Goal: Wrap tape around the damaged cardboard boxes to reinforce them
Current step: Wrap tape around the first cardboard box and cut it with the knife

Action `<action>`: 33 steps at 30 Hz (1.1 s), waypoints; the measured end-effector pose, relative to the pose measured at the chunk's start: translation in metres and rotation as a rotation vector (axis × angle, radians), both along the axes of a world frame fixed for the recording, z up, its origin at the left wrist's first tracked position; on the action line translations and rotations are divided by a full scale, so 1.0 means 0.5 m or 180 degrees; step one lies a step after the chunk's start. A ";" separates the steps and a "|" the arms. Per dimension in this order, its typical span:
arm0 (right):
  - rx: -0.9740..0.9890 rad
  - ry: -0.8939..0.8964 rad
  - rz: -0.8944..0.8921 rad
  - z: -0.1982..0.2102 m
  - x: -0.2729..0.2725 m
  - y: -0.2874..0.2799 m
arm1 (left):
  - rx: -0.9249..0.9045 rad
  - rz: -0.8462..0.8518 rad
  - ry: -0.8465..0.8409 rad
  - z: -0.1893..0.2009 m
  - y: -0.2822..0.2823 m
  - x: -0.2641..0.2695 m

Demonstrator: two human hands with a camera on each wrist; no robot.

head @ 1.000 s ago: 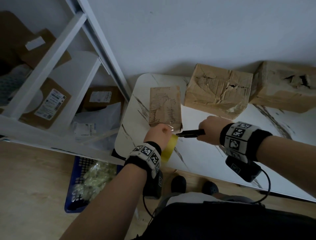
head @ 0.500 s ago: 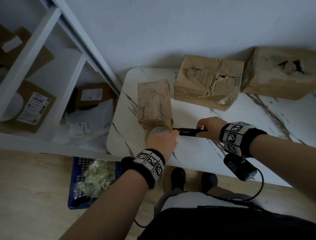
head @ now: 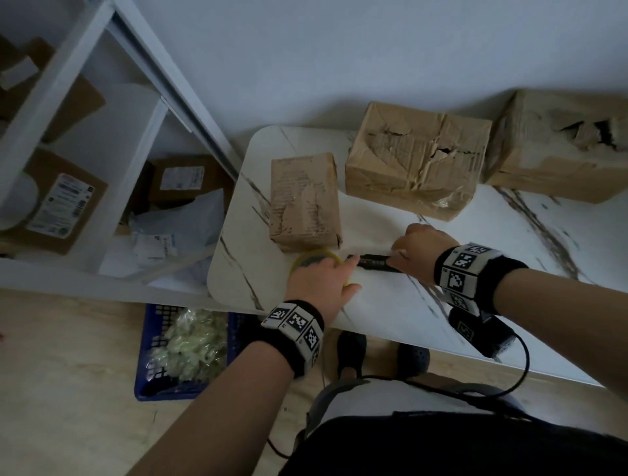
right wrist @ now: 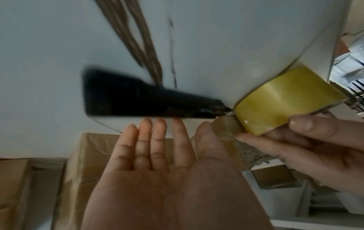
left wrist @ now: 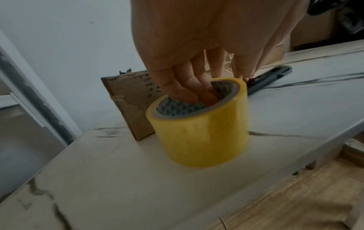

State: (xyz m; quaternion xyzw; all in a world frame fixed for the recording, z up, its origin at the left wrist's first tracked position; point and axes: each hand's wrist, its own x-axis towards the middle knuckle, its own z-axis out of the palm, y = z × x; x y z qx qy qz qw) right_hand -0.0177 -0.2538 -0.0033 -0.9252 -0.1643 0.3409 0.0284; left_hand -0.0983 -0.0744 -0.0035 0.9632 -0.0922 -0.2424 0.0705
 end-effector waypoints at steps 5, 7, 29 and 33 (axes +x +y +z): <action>0.0571 -0.0429 0.0003 0.040 0.012 0.071 | -0.0553 0.0699 -0.0975 0.020 0.035 0.008; 0.0831 -0.0565 -0.0051 0.056 0.017 0.107 | -0.0599 0.1143 -0.1367 0.027 0.061 0.018; 0.0072 -0.1316 0.0852 0.022 0.032 0.215 | -0.0963 0.2023 -0.0423 0.022 0.165 0.068; 0.0031 -0.1444 0.1337 -0.002 0.030 0.217 | -0.0565 0.1712 -0.0805 0.016 0.173 0.071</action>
